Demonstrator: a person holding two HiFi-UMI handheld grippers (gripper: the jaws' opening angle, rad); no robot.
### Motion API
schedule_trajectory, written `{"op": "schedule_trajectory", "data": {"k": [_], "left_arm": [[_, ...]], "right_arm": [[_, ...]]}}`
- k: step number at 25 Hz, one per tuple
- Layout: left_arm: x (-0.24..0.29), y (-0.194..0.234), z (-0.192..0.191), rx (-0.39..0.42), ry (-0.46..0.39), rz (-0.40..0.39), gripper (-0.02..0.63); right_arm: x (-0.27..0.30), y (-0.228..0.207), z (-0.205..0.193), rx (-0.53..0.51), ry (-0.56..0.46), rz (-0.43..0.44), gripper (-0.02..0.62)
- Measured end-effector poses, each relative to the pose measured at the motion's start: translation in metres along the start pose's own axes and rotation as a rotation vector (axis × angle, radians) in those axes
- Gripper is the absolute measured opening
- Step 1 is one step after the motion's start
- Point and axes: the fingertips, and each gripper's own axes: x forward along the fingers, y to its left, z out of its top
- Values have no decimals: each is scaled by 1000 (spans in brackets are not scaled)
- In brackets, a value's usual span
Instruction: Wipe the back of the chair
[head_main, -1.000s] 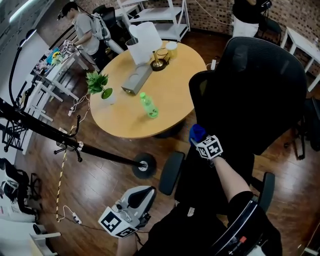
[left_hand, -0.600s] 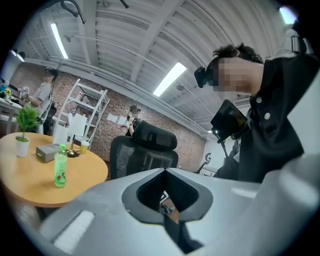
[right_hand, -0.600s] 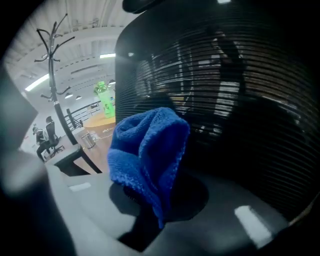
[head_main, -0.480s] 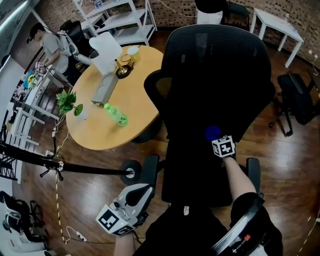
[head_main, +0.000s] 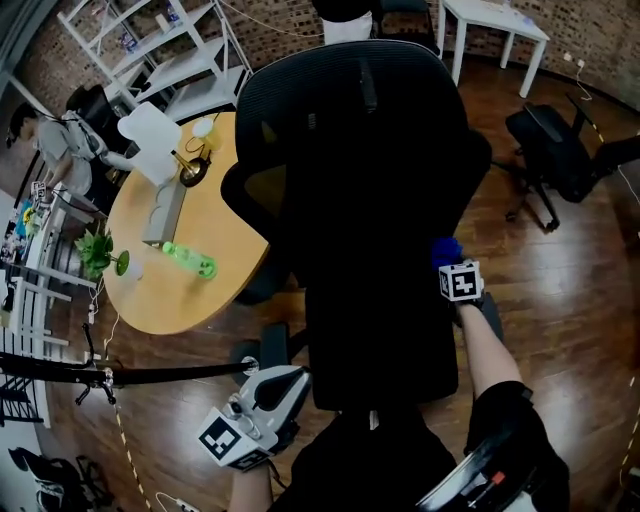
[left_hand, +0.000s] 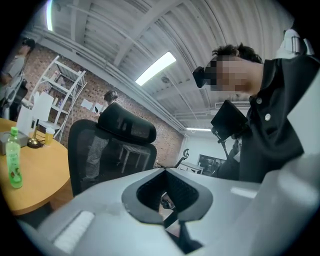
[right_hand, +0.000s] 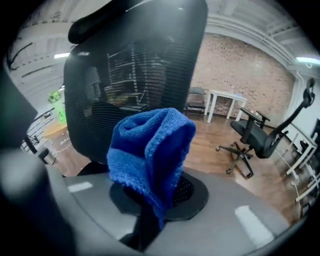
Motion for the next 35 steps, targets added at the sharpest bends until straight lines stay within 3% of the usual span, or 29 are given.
{"op": "schedule_trajectory", "data": {"k": [5, 10, 12, 14, 17, 21, 25, 29, 33, 35], "left_arm": [[-5, 1, -1, -7, 5, -27, 5], [-19, 8, -7, -21, 14, 4, 5], [-29, 11, -9, -24, 18, 27, 5], [-42, 14, -10, -31, 21, 54, 5], [-66, 22, -13, -41, 21, 99, 5], [-99, 29, -19, -38, 27, 145, 5], [-129, 33, -21, -44, 23, 203, 5], [-160, 34, -26, -39, 25, 258, 5], [-186, 34, -25, -33, 11, 314, 5], [-199, 32, -25, -34, 3, 355, 5]], "right_arm": [[-23, -21, 1, 67, -18, -108, 52], [-11, -8, -14, 71, 30, -147, 52], [-9, -14, -16, 71, 41, -224, 52], [-13, -23, -23, 130, 39, -312, 52], [-7, -13, -34, 232, 20, -340, 52], [18, 40, -34, 229, -8, -227, 52], [53, 127, -33, 195, 15, -54, 52], [71, 206, -25, 118, 26, 27, 52], [84, 285, -32, 63, 87, 177, 52], [92, 306, -33, 36, 93, 195, 52]]}}
